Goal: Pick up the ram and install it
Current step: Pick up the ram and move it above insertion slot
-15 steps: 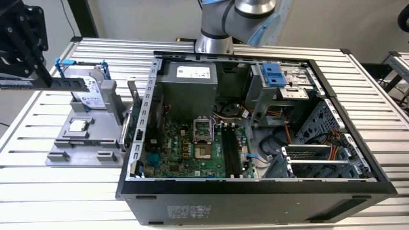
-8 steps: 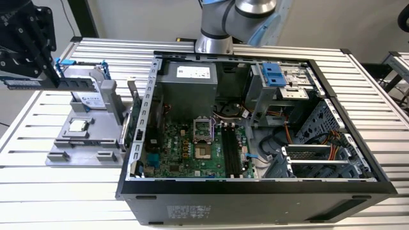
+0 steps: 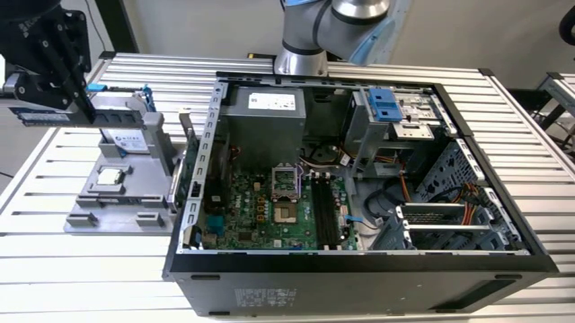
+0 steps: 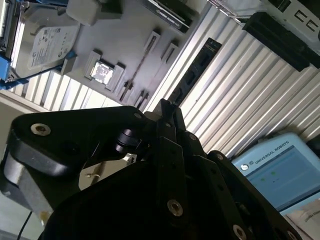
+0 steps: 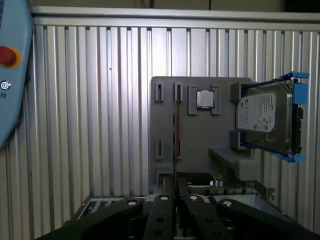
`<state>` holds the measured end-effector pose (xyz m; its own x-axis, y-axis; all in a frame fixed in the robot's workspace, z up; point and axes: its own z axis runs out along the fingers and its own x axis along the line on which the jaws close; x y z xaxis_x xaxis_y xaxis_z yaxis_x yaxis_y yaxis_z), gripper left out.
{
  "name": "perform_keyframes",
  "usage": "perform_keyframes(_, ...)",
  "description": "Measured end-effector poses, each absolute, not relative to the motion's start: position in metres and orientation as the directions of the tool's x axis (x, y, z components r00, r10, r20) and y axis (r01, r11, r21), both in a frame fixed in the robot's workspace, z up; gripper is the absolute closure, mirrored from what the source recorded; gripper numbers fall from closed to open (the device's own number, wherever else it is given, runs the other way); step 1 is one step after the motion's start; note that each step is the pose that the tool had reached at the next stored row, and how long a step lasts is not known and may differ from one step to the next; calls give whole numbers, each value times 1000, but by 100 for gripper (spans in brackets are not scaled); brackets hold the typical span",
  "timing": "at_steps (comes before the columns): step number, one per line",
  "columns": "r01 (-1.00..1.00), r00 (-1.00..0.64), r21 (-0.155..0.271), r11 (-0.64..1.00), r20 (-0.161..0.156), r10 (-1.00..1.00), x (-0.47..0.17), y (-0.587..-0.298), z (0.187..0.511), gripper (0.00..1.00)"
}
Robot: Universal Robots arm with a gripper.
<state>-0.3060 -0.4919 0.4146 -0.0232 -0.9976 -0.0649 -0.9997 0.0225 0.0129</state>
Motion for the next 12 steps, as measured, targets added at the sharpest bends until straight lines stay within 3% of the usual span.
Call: perform_keyframes(12,-1000,-23,13,23,-65,-998,-281,-492,414,100)
